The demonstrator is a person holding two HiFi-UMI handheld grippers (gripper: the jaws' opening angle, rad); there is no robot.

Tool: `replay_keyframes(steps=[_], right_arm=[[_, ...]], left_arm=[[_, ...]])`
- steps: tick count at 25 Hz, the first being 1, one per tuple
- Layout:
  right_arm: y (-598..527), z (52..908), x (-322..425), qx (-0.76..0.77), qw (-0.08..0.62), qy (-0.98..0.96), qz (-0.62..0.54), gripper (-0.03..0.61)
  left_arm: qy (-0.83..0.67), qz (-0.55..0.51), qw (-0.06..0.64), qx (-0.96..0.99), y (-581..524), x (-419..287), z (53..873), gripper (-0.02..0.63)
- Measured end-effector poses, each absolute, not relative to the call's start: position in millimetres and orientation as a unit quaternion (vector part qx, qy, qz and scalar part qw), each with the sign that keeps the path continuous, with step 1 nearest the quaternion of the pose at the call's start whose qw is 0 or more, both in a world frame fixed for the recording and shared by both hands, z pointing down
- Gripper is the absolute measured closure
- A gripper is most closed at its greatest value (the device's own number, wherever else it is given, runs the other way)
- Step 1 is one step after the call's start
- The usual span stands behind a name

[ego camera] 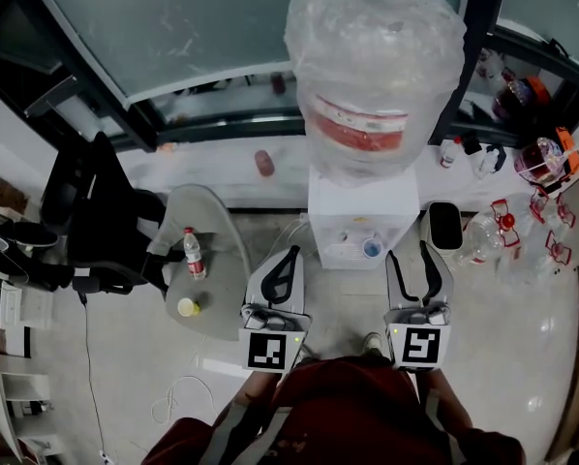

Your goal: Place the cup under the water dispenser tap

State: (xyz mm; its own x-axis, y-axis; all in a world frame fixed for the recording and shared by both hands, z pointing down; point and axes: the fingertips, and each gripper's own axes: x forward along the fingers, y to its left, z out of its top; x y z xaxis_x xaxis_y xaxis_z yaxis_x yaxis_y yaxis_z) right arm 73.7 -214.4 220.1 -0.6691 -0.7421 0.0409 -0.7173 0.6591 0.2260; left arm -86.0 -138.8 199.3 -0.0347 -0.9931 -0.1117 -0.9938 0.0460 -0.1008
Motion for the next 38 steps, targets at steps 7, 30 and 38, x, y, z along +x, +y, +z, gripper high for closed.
replay_keyframes(steps=[7, 30, 38], right_arm=[[-212, 205, 70, 0.4, 0.029, -0.911, -0.094, 0.548], [-222, 206, 108, 0.412, 0.023, -0.908, -0.075, 0.577], [-223, 206, 115, 0.408, 0.015, -0.91, -0.072, 0.577]], left_arm=[[0.717, 0.01, 0.076, -0.693, -145, -82, 198, 0.617], [0.719, 0.0, 0.087, -0.69, -144, -55, 192, 0.617], [0.722, -0.01, 0.084, -0.687, -142, -47, 194, 0.617]])
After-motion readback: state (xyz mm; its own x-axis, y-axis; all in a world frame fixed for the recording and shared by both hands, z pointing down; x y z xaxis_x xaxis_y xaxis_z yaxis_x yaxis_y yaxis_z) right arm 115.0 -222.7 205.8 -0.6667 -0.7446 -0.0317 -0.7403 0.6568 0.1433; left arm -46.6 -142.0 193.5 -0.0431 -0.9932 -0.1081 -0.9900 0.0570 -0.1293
